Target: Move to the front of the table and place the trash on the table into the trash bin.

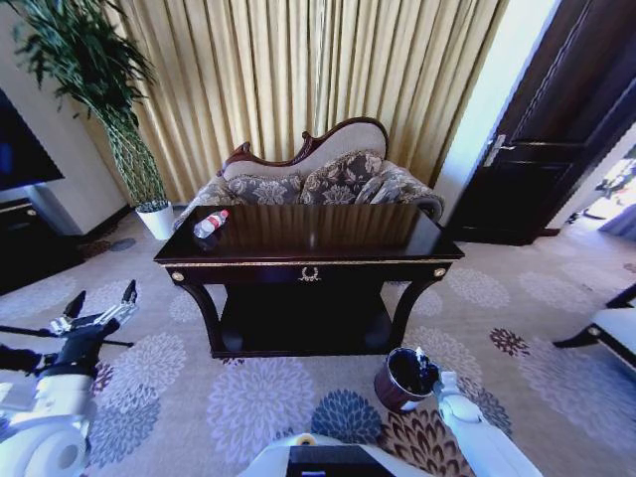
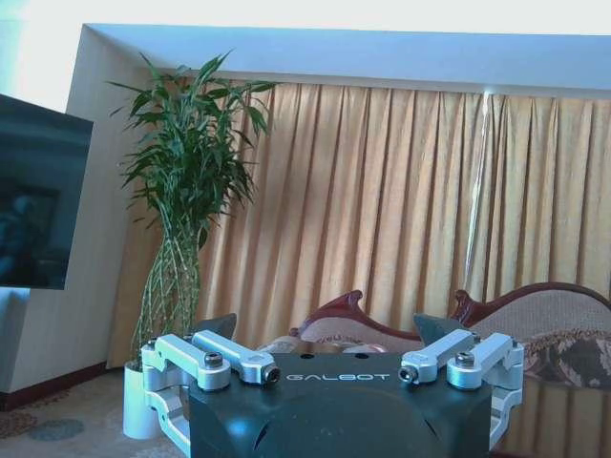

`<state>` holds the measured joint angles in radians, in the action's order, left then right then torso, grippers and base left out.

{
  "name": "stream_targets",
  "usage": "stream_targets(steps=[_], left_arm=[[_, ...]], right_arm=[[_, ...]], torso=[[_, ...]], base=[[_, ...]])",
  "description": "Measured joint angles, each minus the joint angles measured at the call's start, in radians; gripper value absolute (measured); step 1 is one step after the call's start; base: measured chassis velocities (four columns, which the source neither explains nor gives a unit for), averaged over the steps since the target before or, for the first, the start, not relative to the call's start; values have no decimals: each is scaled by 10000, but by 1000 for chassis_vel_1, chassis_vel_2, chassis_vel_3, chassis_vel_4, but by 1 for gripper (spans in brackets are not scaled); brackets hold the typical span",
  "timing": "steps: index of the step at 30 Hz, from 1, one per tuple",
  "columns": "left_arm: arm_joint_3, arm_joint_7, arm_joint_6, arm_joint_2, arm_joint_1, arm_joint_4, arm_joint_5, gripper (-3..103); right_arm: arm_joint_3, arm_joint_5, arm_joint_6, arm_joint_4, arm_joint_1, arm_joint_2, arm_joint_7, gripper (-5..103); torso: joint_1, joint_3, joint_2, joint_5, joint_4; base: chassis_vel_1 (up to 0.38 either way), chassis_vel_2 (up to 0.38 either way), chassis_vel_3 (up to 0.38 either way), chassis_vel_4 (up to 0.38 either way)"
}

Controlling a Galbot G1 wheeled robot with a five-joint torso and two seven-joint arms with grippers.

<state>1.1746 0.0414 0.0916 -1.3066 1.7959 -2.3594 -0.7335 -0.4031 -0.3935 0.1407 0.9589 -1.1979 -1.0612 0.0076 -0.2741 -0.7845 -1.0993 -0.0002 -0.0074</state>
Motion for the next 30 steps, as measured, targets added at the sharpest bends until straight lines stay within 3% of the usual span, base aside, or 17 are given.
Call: stream_targets(steps=[5,6,8,10,11,18,20,22,30], left_arm=[[13,17,0,1,21,44,0,100],[9,20,0,-6,23,44,0,100],[1,22,0,-12,22,44,0,100],[1,22,-2,-15,21,41,0,100],[1,22,-2,-15,21,41,0,100],[46,28,-15,-24,83,30,-14,100],[49,28,-16,-28,88,30,-16,100],[53,31,-20,-36,97,30,-21,100],[50,39,-24,5,71,62,-33,100]], right_arm=[[-39,-4,-2,63,-40,46,0,36],[-48,-4,-9,88,-61,57,0,46],[-53,-4,-13,106,-73,57,1,46],[-59,-1,-26,137,-87,58,1,57],[-59,-1,-26,137,-87,58,1,57],[-63,17,-89,201,-95,51,2,90],[-63,17,-98,200,-94,51,2,90],[-63,15,-114,193,-89,51,3,98],[-61,-30,-126,159,-95,24,3,100]], torso=[[0,0,0,-1,0],[0,0,0,0,0],[0,0,1,-1,0],[0,0,0,0,0],[0,0,0,0,0],[0,0,0,0,0],[0,0,0,0,0],[0,0,0,0,0],[0,0,0,0,0]], base=[[0,0,0,0],[0,0,0,0],[0,0,0,0],[0,0,0,0],[0,0,0,0],[0,0,0,0],[0,0,0,0],[0,0,0,0],[0,0,0,0]])
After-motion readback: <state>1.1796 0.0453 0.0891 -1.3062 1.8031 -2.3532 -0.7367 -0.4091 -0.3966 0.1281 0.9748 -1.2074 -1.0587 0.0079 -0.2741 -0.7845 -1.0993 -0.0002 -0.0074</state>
